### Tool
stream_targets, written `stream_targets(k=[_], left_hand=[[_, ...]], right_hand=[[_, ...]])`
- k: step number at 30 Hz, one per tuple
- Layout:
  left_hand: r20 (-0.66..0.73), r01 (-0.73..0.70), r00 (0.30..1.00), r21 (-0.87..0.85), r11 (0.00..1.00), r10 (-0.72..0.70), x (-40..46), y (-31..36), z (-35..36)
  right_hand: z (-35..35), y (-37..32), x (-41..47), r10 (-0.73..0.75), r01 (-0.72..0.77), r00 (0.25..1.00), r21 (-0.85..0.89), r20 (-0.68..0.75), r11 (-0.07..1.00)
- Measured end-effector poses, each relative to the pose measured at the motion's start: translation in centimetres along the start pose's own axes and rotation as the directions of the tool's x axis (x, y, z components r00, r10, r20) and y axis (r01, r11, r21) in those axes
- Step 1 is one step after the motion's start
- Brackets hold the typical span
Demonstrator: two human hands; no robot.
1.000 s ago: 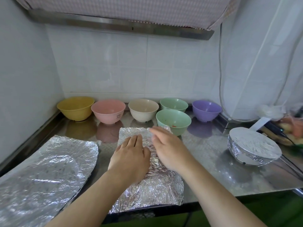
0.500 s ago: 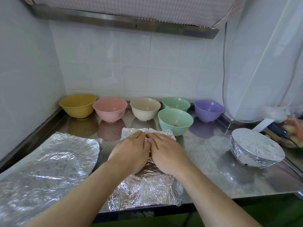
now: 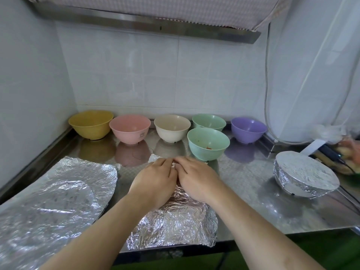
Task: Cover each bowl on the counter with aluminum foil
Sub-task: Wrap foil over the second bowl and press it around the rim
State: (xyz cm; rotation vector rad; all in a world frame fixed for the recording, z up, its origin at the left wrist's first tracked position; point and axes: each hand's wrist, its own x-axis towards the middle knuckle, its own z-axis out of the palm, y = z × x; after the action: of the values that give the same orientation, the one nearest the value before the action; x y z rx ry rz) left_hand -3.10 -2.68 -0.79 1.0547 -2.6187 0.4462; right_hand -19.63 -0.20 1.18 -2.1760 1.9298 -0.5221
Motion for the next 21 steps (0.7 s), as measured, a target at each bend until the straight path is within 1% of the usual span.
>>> stream_targets(k=[3,5,7,9,11,13,15,16,17,18,19,20,21], left_hand=[[-0.046,-0.011,0.999,-0.011,1.000,0.011,0.0,-0.2,0.3],[-0.072,-0.009,0.997,-0.003,1.000,0.008,0.0,-0.2,0.5],[-0.090,0.010,0.996,-0.003,1.000,-0.010,0.1,-0.2,0.6],[-0.096,0.031,0.995,-0.008,0.999,-0.032,0.3,-0.1,0.8],[-0.061,0.064,0.996,-0.016,0.998,-0.065,0.2,-0.1,1.0],[-0.013,0.099,0.995,-0.021,0.995,-0.099,0.0,0.1,0.6],[-0.013,0.102,0.995,-0.048,0.994,-0.102,-0.1,0.1,0.3],[0.000,0.110,0.994,-0.078,0.991,-0.110,-0.1,0.1,0.2],[0.030,0.128,0.992,-0.130,0.983,-0.125,-0.1,0.1,0.2],[0.051,0.179,0.984,-0.202,0.963,-0.172,0.0,0.3,-0.2],[0.064,0.246,0.969,-0.320,0.915,-0.238,0.0,0.7,-0.6],[0.057,0.322,0.940,-0.476,0.818,-0.337,0.1,1.1,-1.4],[0.053,0.398,0.891,-0.564,0.723,-0.450,0.1,1.3,-2.1]], right_hand=[[-0.3,-0.2,0.0,0.002,-0.002,1.000,0.026,-0.007,1.000],[-0.6,-0.3,0.1,0.007,-0.007,1.000,0.013,-0.007,1.000],[-0.6,-0.2,0.1,0.006,-0.005,1.000,-0.026,0.019,1.000],[-0.8,-0.3,0.1,0.004,-0.004,1.000,-0.006,0.029,1.000],[-1.0,-0.4,-0.1,-0.006,0.005,0.999,0.022,0.033,1.000],[-1.2,-0.6,-0.7,-0.039,0.039,0.999,-0.016,0.018,0.999],[-1.1,-0.9,-1.9,-0.007,0.006,1.000,-0.032,-0.020,0.999],[-0.8,-1.1,-2.7,0.009,-0.009,1.000,-0.042,0.001,0.999],[0.0,-0.9,-3.2,-0.020,0.020,1.000,-0.120,0.005,0.993],[0.7,-0.8,-3.5,-0.025,0.023,1.000,-0.153,-0.013,0.988],[1.3,-0.6,-3.6,-0.038,0.030,0.998,-0.184,-0.042,0.983],[1.7,-0.4,-3.5,-0.037,0.024,0.997,-0.182,-0.073,0.983],[2.0,-0.1,-3.4,-0.049,0.028,0.993,-0.199,-0.103,0.980]])
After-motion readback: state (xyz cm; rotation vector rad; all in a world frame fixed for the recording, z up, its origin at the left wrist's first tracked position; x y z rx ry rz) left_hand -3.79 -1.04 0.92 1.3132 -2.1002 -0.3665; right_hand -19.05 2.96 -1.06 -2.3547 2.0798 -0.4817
